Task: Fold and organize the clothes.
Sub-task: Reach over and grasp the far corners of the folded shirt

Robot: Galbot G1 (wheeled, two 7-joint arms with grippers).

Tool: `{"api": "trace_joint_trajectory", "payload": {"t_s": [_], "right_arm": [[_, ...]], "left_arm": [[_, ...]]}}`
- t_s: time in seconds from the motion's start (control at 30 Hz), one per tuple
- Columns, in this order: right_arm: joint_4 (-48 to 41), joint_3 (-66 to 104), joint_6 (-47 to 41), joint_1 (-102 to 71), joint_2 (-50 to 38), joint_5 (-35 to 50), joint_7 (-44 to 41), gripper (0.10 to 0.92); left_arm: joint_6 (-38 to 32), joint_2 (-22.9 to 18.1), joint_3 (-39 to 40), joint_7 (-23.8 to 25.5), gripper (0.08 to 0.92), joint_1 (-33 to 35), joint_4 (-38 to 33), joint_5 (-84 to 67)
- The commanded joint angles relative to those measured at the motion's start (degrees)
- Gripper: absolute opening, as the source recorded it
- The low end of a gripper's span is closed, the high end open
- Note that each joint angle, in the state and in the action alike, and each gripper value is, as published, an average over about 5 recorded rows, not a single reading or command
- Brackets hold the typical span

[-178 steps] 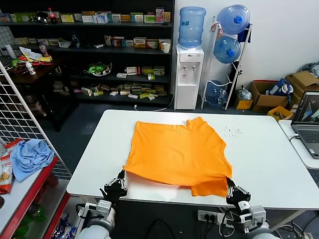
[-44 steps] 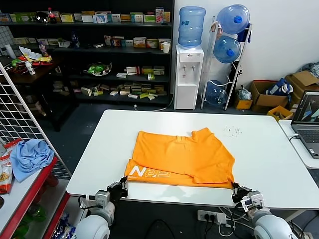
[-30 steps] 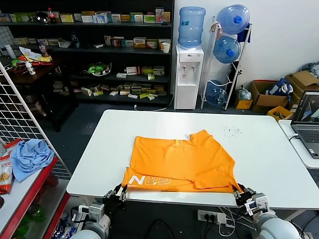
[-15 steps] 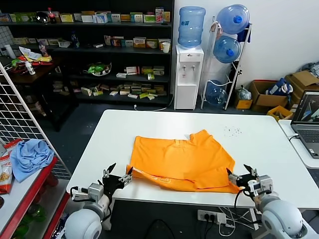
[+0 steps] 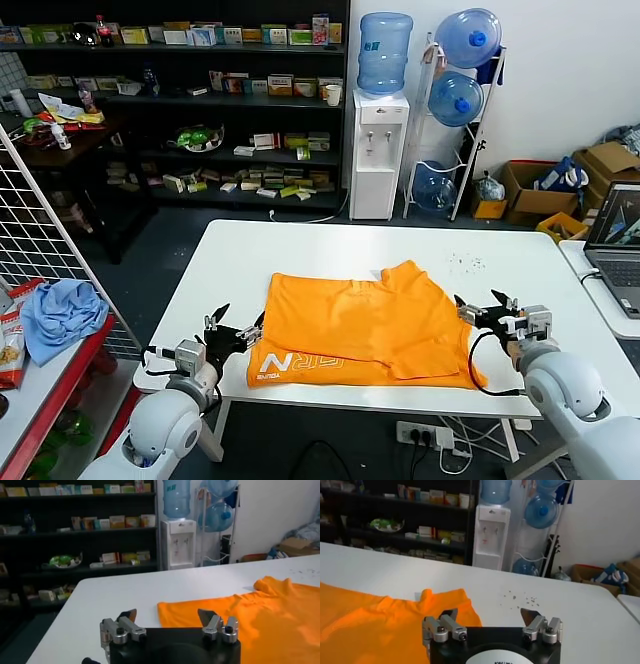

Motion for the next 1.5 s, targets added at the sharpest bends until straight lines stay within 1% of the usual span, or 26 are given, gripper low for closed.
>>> {"api": "trace_joint_trajectory", "payload": {"t_s": [0.03, 0.23, 0.37, 0.5, 0.7, 0.9, 1.3, 1.4, 1.5], "right_arm": [[-11.5, -5.6, -1.3, 13.4, 2.6, 1.9, -5.0, 0.823], [-21.1, -9.4, -4.9, 21.8, 7.4, -1.4, -11.5, 0.823], [-27.2, -10.9, -3.7, 25.2, 10.7, -5.3, -15.0, 0.823], [-32.0, -11.2, -1.9, 26.9, 12.8, -8.0, -17.3, 0.823], [-38.2, -10.6, -0.6, 28.0, 15.0, -10.4, -19.1, 0.823], [-40.1, -10.5, 0.6, 27.6, 15.9, -12.2, -19.6, 0.823], [-44.1, -10.4, 3.3, 28.3, 18.4, -14.5, -20.0, 0.822], [-45.3, -10.4, 3.9, 28.8, 19.4, -14.9, -20.0, 0.781], [-46.6, -10.4, 4.8, 29.2, 20.3, -15.8, -20.0, 0.697]], "left_arm": [[0.9, -2.0, 3.0, -0.8, 0.823, -11.1, 8.5, -5.9], [1.6, -6.3, 7.3, -1.1, 0.823, -21.5, 21.1, -7.4], [1.6, -9.3, 9.3, -0.5, 0.823, -27.1, 30.1, -7.1], [1.0, -12.4, 9.9, 0.7, 0.823, -31.2, 38.8, -5.5], [0.4, -15.3, 10.8, 2.3, 0.823, -34.7, 46.3, -2.7], [-0.1, -16.2, 10.7, 2.9, 0.823, -35.4, 49.5, -1.0], [-0.1, -16.4, 10.3, 3.5, 0.823, -34.4, 50.2, 0.1], [-0.2, -16.4, 10.1, 3.6, 0.82, -34.0, 50.0, 0.4], [-0.3, -16.2, 9.9, 3.6, 0.778, -33.3, 49.4, 0.6]]}}
